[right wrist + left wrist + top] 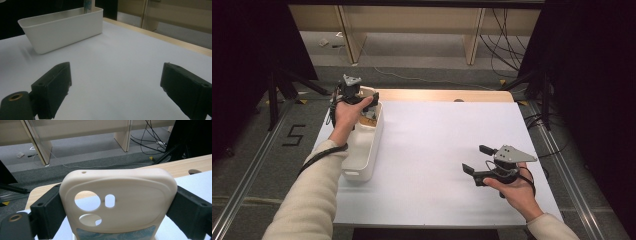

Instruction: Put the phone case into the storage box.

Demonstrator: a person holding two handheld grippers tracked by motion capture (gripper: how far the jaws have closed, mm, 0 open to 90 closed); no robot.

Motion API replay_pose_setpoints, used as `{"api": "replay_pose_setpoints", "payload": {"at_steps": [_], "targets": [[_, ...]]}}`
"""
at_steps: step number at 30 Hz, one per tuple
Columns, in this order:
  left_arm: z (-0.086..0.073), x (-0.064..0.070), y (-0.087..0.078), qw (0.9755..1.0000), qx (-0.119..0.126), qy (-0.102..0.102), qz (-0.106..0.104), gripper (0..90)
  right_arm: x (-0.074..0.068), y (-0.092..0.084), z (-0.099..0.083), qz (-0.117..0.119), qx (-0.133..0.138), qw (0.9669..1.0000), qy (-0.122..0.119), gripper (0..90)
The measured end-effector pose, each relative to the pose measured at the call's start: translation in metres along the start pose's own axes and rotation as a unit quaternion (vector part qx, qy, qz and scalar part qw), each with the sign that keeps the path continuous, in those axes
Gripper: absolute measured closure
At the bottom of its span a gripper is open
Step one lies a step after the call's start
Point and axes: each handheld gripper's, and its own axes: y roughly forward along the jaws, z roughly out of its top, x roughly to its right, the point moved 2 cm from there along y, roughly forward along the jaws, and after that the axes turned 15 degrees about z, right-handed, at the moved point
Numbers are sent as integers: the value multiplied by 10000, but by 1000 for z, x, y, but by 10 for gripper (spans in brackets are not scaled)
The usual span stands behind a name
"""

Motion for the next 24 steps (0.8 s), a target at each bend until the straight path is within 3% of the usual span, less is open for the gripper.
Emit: {"api": "replay_pose_setpoints", "payload": {"at_steps": [24], "targets": [[-7,2,9,9998,-186,7,15,96,0,0,0,11,11,10000,10,109]]}}
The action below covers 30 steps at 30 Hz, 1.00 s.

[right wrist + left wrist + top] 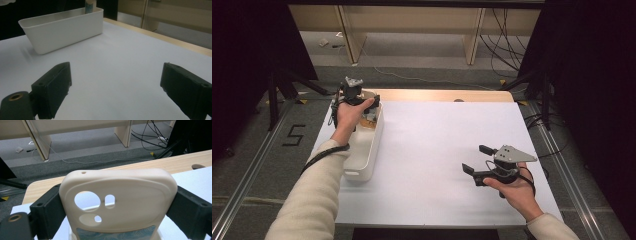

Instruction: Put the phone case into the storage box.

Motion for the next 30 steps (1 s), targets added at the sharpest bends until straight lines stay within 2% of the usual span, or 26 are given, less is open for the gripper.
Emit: {"api": "replay_pose_setpoints", "payload": {"at_steps": [30], "targets": [[2,1,7,9999,-111,-2,-12,92,0,0,0,-4,19,10000,-10,109]]}}
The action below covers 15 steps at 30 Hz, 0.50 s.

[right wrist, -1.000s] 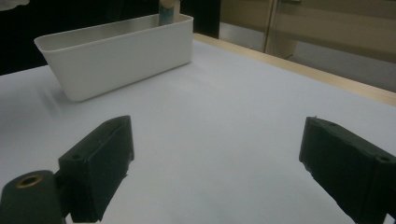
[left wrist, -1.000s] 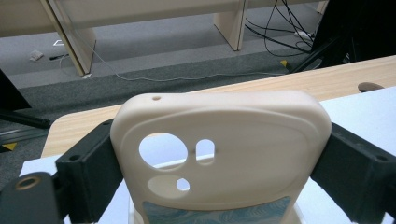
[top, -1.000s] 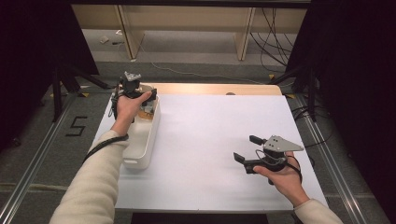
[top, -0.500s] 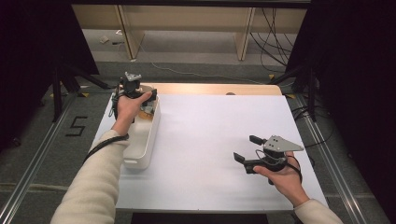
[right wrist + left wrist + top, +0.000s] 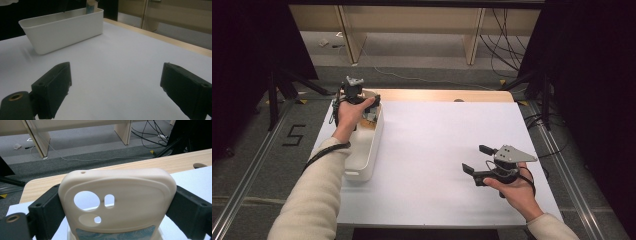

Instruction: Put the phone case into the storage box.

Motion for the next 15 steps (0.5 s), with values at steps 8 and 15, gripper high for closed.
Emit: {"api": "replay_pose_setpoints", "payload": {"at_steps": [8,15], "targets": [[1,2,3,10000,-17,34,14,91,0,0,0,-4,-10,10000,8,109],[2,2,4,10000,-36,33,12,90,0,-1,0,-16,-24,10000,15,109]]}}
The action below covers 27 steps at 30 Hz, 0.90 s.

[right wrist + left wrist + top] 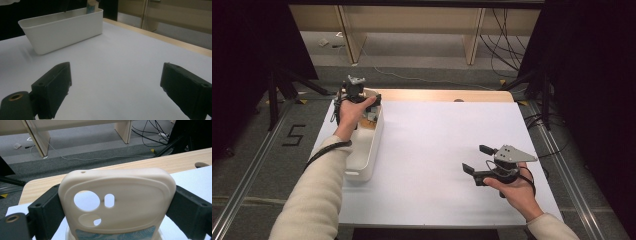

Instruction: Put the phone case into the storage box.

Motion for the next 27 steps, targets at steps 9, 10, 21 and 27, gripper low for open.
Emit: {"api": "replay_pose_setpoints", "payload": {"at_steps": [9,10,21,27], "targets": [[0,-1,1,10000,0,-28,5,87,0,0,0,2,6,10000,-2,109],[0,-1,1,10000,-13,-8,2,87,0,0,0,3,4,10000,-1,109],[2,0,3,10000,12,-23,7,50,0,0,0,-5,6,10000,-7,109],[5,1,2,10000,78,-8,-50,0,0,0,0,-5,3,10000,-3,109]]}}
